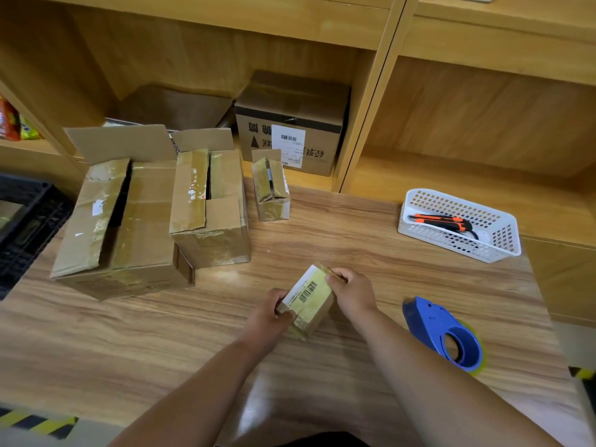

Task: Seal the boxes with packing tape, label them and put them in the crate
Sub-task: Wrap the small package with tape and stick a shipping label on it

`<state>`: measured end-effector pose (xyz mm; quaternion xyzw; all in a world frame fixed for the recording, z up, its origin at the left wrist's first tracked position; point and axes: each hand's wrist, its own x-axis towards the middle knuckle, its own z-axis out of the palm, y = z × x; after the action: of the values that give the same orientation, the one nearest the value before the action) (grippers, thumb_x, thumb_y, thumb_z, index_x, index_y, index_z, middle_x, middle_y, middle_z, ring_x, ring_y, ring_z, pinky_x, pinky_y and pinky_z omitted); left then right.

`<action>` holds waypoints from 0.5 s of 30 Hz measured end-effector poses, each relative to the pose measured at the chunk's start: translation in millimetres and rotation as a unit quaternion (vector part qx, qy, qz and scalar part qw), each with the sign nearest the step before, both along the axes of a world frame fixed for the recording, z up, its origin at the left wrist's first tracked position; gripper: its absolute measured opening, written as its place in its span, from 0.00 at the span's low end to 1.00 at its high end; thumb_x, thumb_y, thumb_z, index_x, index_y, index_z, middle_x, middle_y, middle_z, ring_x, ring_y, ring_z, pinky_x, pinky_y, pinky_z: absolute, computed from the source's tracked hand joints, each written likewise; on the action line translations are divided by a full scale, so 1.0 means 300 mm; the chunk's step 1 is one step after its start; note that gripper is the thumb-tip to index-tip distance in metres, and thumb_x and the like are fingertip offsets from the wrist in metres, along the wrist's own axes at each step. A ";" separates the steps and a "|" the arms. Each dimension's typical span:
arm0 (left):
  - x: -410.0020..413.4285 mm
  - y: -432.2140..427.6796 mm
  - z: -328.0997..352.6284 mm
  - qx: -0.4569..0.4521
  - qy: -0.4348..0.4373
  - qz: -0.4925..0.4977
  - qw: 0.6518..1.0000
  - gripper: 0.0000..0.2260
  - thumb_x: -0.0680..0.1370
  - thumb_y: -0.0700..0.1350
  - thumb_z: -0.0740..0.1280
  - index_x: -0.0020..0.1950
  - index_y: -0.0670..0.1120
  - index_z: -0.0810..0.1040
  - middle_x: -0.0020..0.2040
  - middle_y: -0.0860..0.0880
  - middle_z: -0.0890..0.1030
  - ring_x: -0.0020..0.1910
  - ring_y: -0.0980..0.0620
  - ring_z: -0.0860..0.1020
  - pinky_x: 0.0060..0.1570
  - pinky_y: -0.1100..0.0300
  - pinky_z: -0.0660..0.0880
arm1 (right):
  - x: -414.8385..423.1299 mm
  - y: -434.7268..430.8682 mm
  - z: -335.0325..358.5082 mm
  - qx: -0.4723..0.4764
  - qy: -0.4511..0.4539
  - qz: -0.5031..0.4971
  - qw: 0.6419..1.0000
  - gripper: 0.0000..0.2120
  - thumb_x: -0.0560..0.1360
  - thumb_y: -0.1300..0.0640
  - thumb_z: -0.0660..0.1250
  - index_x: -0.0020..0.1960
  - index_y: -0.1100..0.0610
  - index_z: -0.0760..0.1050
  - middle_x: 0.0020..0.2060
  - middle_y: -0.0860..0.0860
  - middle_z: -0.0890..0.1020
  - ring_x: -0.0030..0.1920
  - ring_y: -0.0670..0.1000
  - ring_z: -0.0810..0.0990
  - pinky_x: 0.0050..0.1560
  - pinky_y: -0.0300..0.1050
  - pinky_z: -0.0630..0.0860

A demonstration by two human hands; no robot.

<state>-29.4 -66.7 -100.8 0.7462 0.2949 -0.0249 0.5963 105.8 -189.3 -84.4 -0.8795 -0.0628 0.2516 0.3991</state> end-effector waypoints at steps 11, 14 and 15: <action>-0.011 -0.010 0.026 0.007 0.003 0.021 1.000 0.15 0.73 0.34 0.62 0.55 0.52 0.72 0.47 0.55 0.80 0.44 0.57 0.77 0.37 0.72 0.69 | -0.071 0.011 0.064 0.032 -0.128 -0.025 0.991 0.12 0.75 0.54 0.67 0.58 0.52 0.81 0.55 0.47 0.82 0.57 0.46 0.79 0.56 0.41 0.73; 0.001 -0.025 0.042 -0.016 -0.007 0.018 1.000 0.17 0.73 0.31 0.63 0.55 0.50 0.71 0.50 0.54 0.80 0.48 0.59 0.79 0.38 0.74 0.71 | -0.121 -0.005 0.051 0.035 -0.290 0.045 0.955 0.12 0.73 0.50 0.67 0.53 0.52 0.83 0.52 0.48 0.84 0.54 0.48 0.80 0.59 0.47 0.72; 0.004 -0.028 0.048 -0.037 -0.011 0.023 0.999 0.17 0.73 0.31 0.62 0.54 0.50 0.71 0.51 0.52 0.80 0.49 0.57 0.79 0.40 0.72 0.73 | -0.134 -0.015 0.037 0.025 -0.344 0.066 0.936 0.14 0.72 0.47 0.65 0.51 0.51 0.84 0.50 0.47 0.84 0.52 0.49 0.80 0.58 0.46 0.70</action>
<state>-28.3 -75.0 -86.6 0.7167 0.3047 -0.0139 0.6272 65.4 -193.8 -73.2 -0.8960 -0.2599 -0.0423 0.3575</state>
